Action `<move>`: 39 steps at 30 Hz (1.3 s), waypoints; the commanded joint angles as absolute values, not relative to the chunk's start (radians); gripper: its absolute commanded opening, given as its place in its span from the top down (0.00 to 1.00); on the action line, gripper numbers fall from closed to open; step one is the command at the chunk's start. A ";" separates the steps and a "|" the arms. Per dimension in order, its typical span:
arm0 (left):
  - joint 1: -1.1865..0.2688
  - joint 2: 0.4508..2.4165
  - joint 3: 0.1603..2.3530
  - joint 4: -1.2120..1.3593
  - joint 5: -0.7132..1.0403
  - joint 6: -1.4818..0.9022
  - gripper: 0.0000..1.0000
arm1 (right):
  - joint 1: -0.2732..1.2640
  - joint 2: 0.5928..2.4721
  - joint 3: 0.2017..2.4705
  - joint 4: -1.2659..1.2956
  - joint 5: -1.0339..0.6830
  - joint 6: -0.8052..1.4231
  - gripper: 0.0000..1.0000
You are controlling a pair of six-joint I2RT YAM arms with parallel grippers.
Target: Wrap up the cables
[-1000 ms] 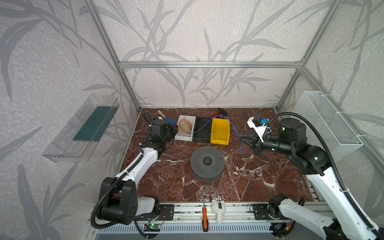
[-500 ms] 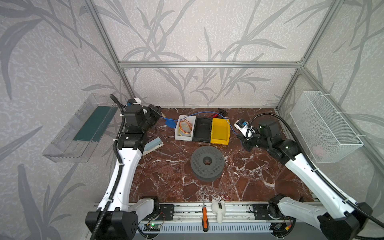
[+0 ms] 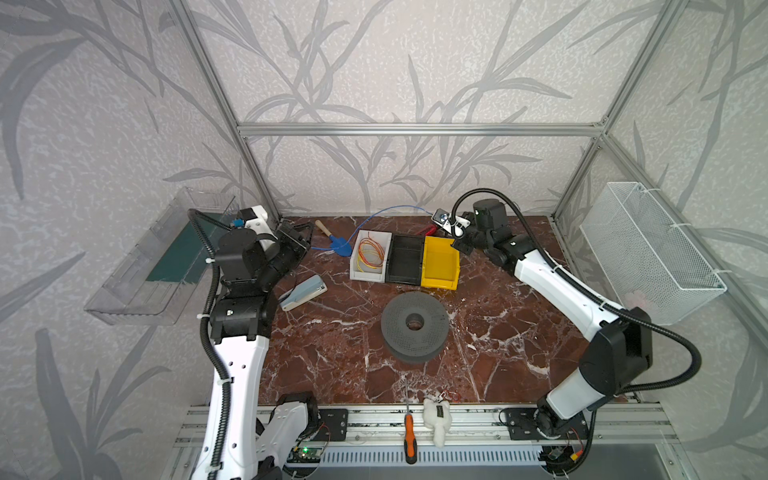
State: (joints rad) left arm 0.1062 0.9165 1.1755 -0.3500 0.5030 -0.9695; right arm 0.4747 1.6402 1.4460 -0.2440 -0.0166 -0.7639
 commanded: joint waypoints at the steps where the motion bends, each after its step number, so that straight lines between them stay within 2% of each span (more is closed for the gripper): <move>1: 0.069 0.864 1.137 -0.429 0.539 -0.974 1.00 | 0.483 1.661 1.397 -0.238 0.007 -0.803 0.74; 2: 0.047 0.855 1.126 -0.449 0.520 -0.969 1.00 | 0.490 1.647 1.376 -0.240 0.002 -0.779 0.62; 3: 0.030 0.850 1.118 -0.457 0.501 -0.968 1.00 | 0.496 1.628 1.354 -0.239 0.002 -0.753 0.55; 6: -0.042 0.856 1.090 -0.456 0.432 -0.975 1.00 | 0.528 1.524 1.258 -0.238 -0.019 -0.676 0.42; 15: -0.320 0.914 1.097 -0.445 0.169 -0.967 1.00 | 0.688 1.083 1.044 -0.424 0.032 -0.470 0.30; 21: -0.468 0.961 1.080 -0.413 0.067 -0.968 1.00 | 0.707 0.860 1.159 -0.598 -0.039 -0.365 0.30; 25: -0.594 1.001 1.045 -0.359 -0.041 -0.981 1.00 | 0.708 0.869 1.231 -0.617 -0.182 -0.325 0.30; 28: -0.658 0.999 1.014 -0.315 -0.140 -0.987 1.00 | 0.708 0.917 1.206 -0.560 -0.183 -0.372 0.32; 31: -0.662 0.993 1.032 -0.321 -0.180 -0.988 1.00 | 0.709 0.997 1.255 -0.598 -0.184 -0.401 0.30; 39: -0.674 1.020 1.129 -0.417 -0.161 -0.924 1.00 | 0.734 1.165 1.415 -0.582 -0.475 -0.336 0.26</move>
State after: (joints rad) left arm -0.6647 1.0107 1.0885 -0.3851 -0.1337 -0.9497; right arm 0.7120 1.1458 1.3560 -0.6167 -0.3359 -0.3687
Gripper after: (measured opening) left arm 0.048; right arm 0.743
